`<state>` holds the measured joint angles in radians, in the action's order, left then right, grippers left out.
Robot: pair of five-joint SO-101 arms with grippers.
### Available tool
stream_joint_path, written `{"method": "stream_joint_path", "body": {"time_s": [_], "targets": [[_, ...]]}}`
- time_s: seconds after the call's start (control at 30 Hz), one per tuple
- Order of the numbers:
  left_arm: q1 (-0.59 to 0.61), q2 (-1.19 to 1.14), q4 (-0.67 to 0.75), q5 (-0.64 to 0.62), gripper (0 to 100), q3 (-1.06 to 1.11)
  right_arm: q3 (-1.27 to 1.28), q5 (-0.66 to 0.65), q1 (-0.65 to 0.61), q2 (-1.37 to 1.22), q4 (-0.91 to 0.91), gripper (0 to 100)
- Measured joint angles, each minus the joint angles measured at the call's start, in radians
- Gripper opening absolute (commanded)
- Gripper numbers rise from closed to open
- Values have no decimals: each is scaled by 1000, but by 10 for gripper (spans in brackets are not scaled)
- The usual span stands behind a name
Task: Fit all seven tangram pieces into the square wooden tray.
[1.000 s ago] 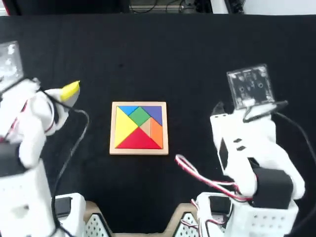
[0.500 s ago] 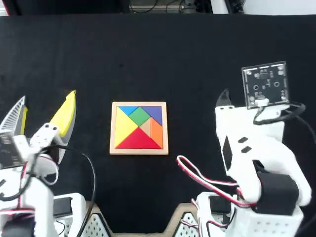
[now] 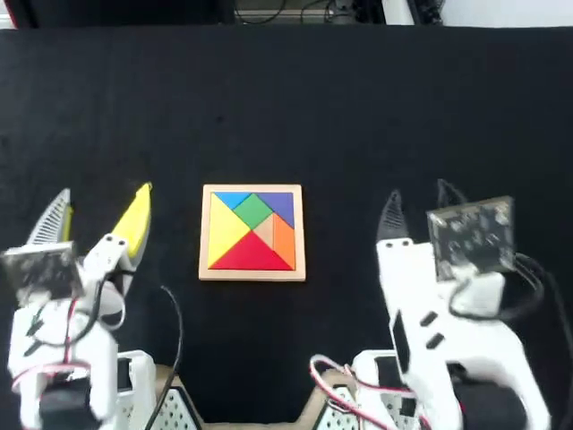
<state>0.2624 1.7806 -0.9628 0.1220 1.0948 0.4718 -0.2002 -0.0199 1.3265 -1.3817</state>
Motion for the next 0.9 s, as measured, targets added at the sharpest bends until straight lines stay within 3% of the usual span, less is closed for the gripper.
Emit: {"method": "stream_joint_path", "body": {"time_s": [0.23,0.43,0.57,0.9], "targets": [[0,8,0,-6,336,230,325,2,-3,117,127,167],[0,2,-6,-140,336,356,655,2,-3,321,216,167],[0,3,-104,-160,335,381,841,2,-6,473,230,166],[0,2,-327,-161,334,446,1068,2,-5,479,242,166]]}}
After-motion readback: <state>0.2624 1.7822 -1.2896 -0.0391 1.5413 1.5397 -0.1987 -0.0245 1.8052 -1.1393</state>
